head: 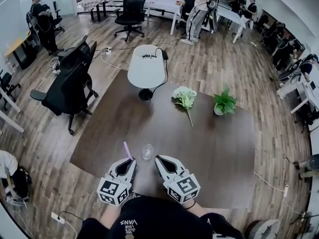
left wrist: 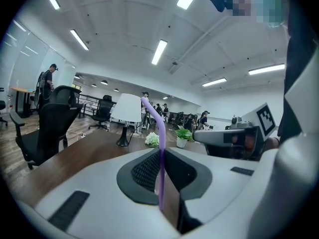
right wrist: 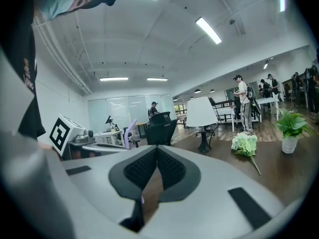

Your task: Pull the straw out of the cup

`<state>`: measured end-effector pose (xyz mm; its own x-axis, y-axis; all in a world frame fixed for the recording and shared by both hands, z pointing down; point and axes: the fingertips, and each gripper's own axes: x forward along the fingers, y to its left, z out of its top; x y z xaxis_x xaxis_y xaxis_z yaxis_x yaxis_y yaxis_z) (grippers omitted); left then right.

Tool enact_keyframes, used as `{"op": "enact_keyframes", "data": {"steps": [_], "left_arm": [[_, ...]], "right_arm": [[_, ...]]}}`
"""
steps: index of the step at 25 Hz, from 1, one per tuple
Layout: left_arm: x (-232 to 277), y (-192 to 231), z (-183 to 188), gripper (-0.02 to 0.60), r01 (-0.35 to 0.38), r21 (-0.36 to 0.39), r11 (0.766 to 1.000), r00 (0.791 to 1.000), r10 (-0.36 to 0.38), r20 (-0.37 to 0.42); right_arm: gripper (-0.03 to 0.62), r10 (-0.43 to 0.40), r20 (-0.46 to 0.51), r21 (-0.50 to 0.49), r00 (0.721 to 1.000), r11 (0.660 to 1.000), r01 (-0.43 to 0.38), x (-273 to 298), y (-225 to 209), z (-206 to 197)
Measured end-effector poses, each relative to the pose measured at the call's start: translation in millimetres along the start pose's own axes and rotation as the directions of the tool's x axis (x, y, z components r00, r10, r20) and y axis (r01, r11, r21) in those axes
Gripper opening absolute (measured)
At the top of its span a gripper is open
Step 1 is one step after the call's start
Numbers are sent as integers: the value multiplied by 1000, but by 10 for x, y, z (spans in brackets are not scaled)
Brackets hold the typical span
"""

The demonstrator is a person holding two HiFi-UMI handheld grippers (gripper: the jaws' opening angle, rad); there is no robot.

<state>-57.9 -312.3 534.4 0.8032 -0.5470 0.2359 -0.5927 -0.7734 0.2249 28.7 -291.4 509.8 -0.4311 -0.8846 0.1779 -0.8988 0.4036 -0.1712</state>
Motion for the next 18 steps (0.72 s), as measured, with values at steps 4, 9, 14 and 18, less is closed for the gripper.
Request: {"op": "enact_keyframes", "data": {"steps": [4, 9, 14, 18], "left_arm": [[2, -64, -29, 34, 12, 21, 1000, 1000, -12, -18], [-17, -88, -24, 34, 12, 30, 999, 1000, -11, -20], [-14, -101, -22, 35, 15, 30, 999, 1000, -14, -25], [-22, -104, -16, 34, 14, 35, 999, 1000, -13, -20]], "right_arm": [[18, -1, -2, 5, 1000, 1000, 1, -3, 9, -5], [18, 7, -2, 10, 1000, 1000, -7, -17, 37, -9], [17, 14, -17, 18, 1000, 1000, -14, -11, 43, -40], [17, 10, -24, 22, 1000, 1000, -10, -12, 37, -60]]}}
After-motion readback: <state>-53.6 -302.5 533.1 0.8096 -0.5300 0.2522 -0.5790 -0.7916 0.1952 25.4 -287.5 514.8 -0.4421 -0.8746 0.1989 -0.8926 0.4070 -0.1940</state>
